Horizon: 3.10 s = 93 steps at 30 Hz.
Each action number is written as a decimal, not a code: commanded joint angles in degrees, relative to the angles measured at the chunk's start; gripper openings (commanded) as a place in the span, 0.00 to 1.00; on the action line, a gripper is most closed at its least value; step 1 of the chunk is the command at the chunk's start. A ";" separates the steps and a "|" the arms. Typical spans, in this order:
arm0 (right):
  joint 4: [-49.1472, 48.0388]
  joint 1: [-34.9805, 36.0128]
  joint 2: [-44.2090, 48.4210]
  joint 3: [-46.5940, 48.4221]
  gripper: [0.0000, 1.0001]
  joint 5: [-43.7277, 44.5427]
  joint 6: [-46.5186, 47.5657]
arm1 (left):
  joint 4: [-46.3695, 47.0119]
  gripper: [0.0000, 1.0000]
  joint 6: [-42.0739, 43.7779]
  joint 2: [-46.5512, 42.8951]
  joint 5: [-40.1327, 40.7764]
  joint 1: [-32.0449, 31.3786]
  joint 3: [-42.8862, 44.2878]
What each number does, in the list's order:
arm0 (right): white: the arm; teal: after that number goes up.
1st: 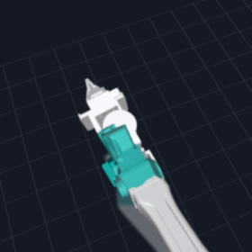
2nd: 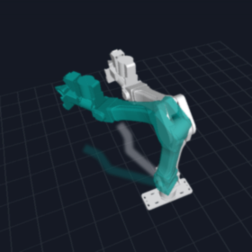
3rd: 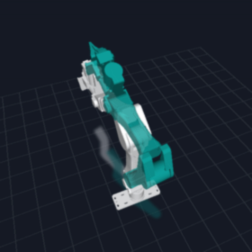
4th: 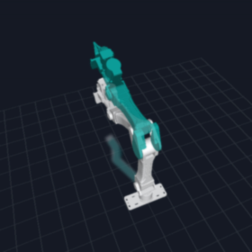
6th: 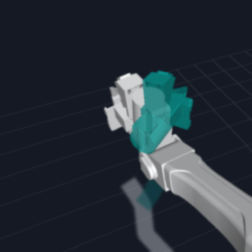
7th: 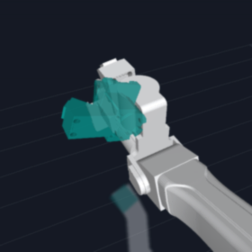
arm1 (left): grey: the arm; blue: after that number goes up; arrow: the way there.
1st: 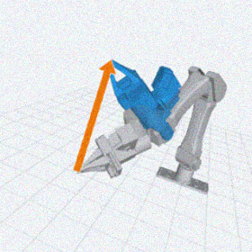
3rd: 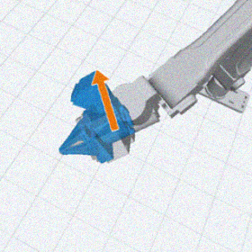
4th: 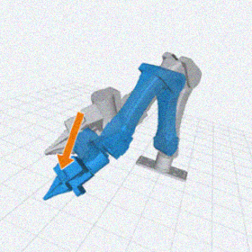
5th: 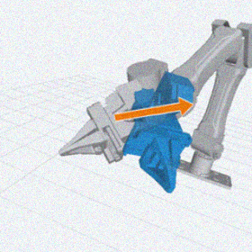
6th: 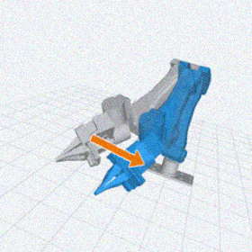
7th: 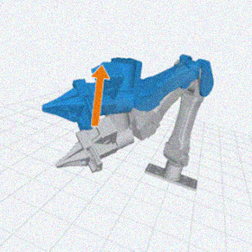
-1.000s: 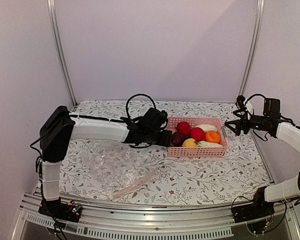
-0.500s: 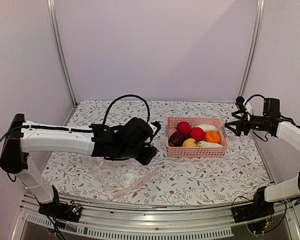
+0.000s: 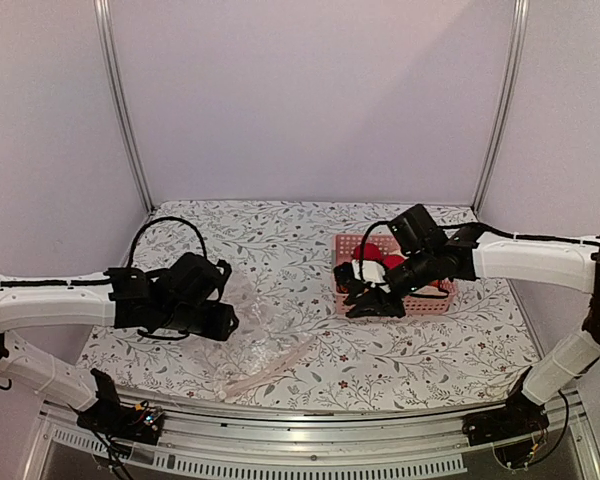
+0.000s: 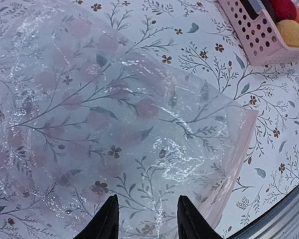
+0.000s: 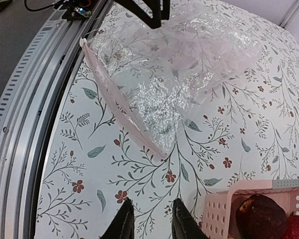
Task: Place the food in the zip-top bag and seal the zipper
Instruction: Pick up the zipper food storage bag from the center of the board, then pass from the right arm to the left
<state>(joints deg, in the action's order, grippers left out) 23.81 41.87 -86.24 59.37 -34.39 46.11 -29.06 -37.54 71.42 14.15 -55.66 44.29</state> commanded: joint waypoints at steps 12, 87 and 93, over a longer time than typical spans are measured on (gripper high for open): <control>6.09 15.94 -25.03 20.25 0.29 13.10 1.39 | 18.84 0.40 -8.15 1.54 -9.48 13.50 -12.55; -2.82 21.06 -17.85 36.84 0.00 41.91 -1.77 | -8.29 0.57 24.04 -7.61 -11.99 8.67 20.44; -2.78 21.06 -16.79 37.14 0.00 41.37 -2.57 | -8.64 0.51 26.10 -3.78 -8.83 8.06 22.15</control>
<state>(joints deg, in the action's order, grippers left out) 20.34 63.20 -104.81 95.07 6.90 44.38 -35.75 -14.00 65.71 2.70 -46.76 65.14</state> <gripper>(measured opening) 0.005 0.526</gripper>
